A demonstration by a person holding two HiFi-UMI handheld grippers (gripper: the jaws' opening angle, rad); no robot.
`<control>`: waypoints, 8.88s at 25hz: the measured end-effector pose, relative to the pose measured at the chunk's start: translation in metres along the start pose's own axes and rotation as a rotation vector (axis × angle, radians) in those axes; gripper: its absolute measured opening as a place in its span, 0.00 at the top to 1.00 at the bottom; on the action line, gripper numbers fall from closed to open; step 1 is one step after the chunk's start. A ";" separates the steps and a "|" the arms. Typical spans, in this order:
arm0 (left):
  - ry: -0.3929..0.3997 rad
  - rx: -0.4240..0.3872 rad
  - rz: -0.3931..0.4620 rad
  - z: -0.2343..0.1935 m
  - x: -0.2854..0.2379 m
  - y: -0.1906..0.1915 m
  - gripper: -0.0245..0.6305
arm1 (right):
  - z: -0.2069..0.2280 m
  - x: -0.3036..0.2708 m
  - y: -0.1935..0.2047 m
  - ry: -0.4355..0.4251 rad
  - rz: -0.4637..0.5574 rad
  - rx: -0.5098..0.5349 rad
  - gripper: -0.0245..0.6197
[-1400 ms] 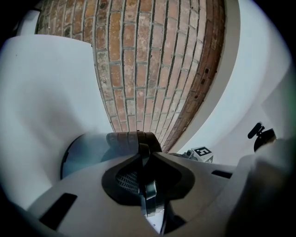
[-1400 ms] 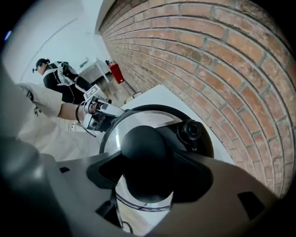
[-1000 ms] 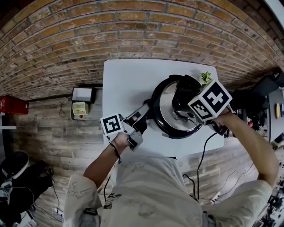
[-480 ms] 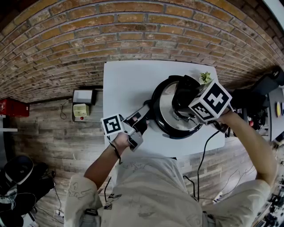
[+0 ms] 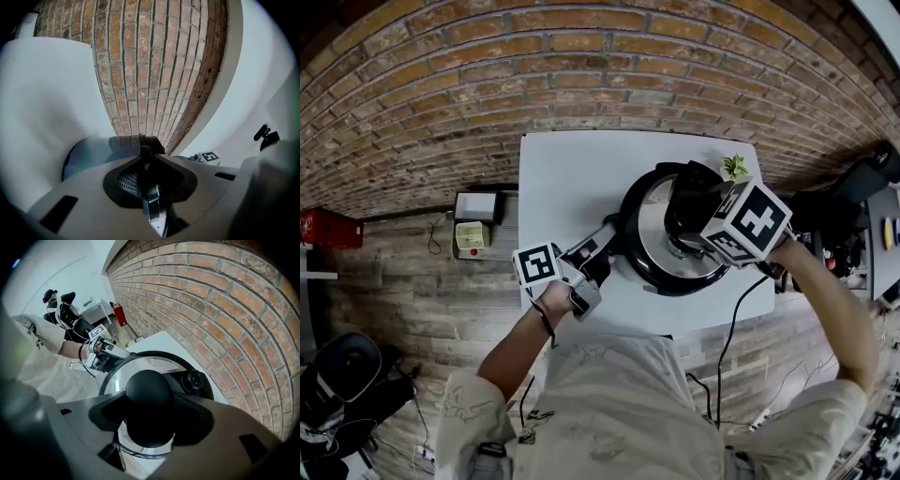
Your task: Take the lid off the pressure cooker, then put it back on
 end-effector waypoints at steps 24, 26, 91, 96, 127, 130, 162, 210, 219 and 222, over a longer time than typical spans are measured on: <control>-0.015 -0.013 0.015 0.000 0.001 0.000 0.85 | 0.006 0.072 0.056 0.103 0.109 -0.151 0.50; -0.015 -0.011 0.022 0.000 0.002 0.000 0.85 | 0.008 0.080 0.072 0.114 0.116 -0.204 0.50; -0.023 0.001 0.106 -0.002 0.007 0.006 0.85 | -0.016 -0.130 0.291 0.221 -0.047 -0.709 0.50; -0.018 0.004 0.119 -0.003 0.008 0.005 0.85 | -0.011 -0.134 0.289 0.176 -0.079 -0.721 0.50; -0.076 -0.211 0.107 0.012 0.020 -0.011 0.65 | -0.018 -0.107 0.300 0.180 0.187 -0.824 0.34; -0.069 -0.189 0.127 0.011 0.025 -0.015 0.63 | -0.021 -0.093 0.304 0.206 0.246 -0.863 0.34; -0.010 -0.072 0.094 0.006 0.014 -0.005 0.60 | -0.017 -0.089 0.296 0.222 0.167 -0.727 0.34; -0.081 -0.039 0.026 0.004 0.003 0.002 0.85 | -0.009 -0.126 0.288 0.115 -0.099 -0.567 0.50; -0.079 -0.039 0.032 0.004 0.003 0.002 0.85 | 0.000 -0.064 0.286 0.176 -0.089 -0.538 0.50; -0.080 -0.033 0.034 0.003 0.003 0.003 0.85 | 0.003 -0.032 0.282 0.208 -0.094 -0.502 0.50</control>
Point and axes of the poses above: the fingertips, and each gripper's own axes: x backward along the fingers, z to its right, y out of its underside, the point moved 10 cm from there along x, backward along the fingers, and after that the axes turned 5 degrees about y, right-handed, at the moved point
